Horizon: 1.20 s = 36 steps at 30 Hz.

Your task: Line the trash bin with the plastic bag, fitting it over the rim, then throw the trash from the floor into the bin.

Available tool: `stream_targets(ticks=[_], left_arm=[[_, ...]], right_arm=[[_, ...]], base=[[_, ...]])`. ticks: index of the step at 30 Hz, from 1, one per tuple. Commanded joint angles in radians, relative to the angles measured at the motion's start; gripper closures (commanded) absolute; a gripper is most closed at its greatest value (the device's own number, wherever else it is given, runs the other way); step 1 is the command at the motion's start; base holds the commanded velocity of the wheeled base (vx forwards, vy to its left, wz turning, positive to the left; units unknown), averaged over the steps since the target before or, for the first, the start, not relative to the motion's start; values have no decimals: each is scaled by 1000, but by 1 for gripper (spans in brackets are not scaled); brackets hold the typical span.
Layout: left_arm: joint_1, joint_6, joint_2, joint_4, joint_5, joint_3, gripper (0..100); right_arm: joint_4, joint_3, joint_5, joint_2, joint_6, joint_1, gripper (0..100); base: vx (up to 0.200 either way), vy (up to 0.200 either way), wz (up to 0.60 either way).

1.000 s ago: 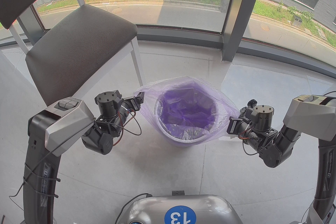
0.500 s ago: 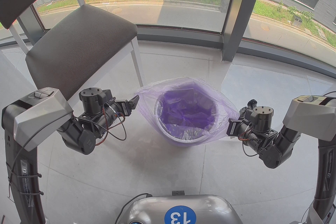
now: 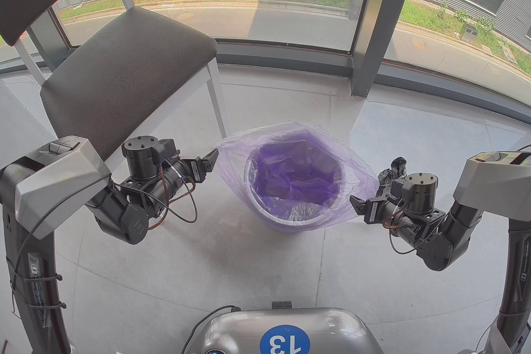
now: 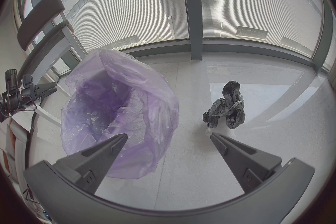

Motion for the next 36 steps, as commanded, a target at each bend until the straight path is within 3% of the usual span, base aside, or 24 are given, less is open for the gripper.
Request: stream_targets(ticks=[1,9,14,19,25,36], left_arm=[[-1,0,15,0,1,-4,0],[-9,-3,85,-2,10,-57,0],[-12,-3,186,-35,96,-143,0],[-40,-12,243,-48,110,-191,0],[-61,-16,378,-64,237,-366,0],[-47,-65,485,-60,248,-518,0]], right_arm=[[2,16,0,-49,-3,-10,0],[24,27,0,-55,-43,-33,0],[16,-8,-1,2,-43,-49,0],[13,-51,-3,77,-40,-57,0],[-2,-71,-8,111,-32,-53,0],[-33,-85,-8,149,-31,-48,0]], base=[[0,0,0],[0,0,0],[0,0,0],[0,0,0],[0,0,0],[0,0,0]])
